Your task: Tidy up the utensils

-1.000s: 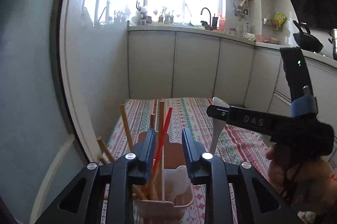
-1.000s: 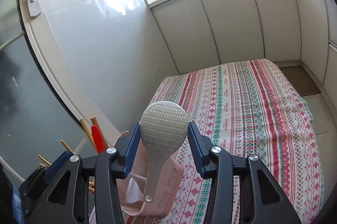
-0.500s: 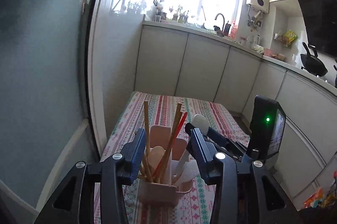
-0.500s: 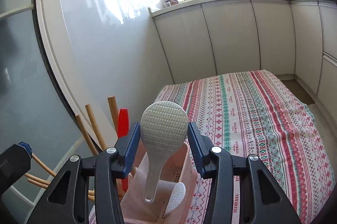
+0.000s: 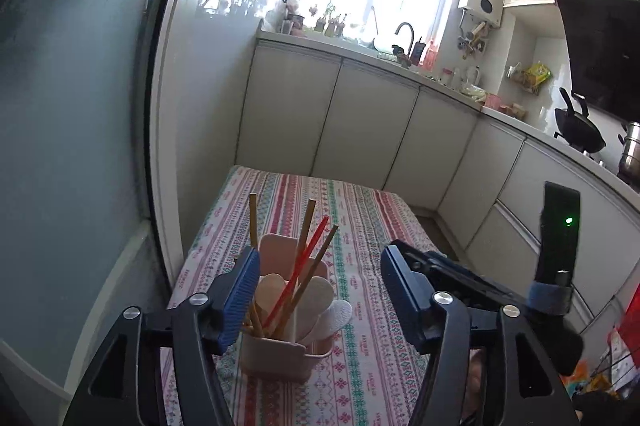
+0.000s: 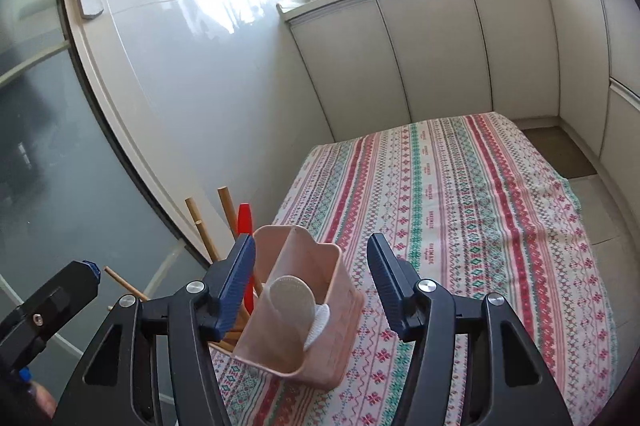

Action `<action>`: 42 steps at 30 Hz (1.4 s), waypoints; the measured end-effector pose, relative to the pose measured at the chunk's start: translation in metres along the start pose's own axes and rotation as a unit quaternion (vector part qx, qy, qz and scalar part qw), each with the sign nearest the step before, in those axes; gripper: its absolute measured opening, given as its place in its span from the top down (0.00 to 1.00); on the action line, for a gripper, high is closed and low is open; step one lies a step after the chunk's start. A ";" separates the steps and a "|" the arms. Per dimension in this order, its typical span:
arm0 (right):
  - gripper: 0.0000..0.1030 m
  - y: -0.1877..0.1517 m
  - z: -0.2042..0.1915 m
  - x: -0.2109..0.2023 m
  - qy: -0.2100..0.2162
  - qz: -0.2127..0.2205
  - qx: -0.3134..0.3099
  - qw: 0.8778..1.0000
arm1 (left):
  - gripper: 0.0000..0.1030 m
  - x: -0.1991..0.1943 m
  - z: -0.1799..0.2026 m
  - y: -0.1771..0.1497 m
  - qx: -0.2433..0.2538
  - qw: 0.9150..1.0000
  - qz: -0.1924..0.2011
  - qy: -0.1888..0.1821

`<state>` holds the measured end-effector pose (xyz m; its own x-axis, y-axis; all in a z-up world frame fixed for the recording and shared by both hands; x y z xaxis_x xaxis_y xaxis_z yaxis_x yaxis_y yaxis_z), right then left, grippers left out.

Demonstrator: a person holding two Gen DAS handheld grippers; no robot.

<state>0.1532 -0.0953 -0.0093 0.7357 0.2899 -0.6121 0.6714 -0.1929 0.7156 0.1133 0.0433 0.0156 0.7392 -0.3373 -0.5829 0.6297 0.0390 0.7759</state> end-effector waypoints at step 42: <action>0.00 -0.031 0.022 -0.303 -0.237 0.005 -0.017 0.971 | 0.00 -0.143 0.085 -0.021 0.045 0.987 -0.078 0.135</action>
<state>-0.0891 -0.1980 0.1465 0.7059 -0.1774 -0.6857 0.6666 -0.1607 0.7279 -0.0261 0.0105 0.1039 0.6801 -0.0683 -0.7299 0.7255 -0.0809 0.6835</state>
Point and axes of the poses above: each gripper's, at about its wrist camera, not at the fingertips, and x roughly the way its jaws point, z to its right, y to its top, the point moved 10 cm from there along x, roughly the way its jaws point, and after that the axes turned 8 degrees about -z, right-handed, at the moved point
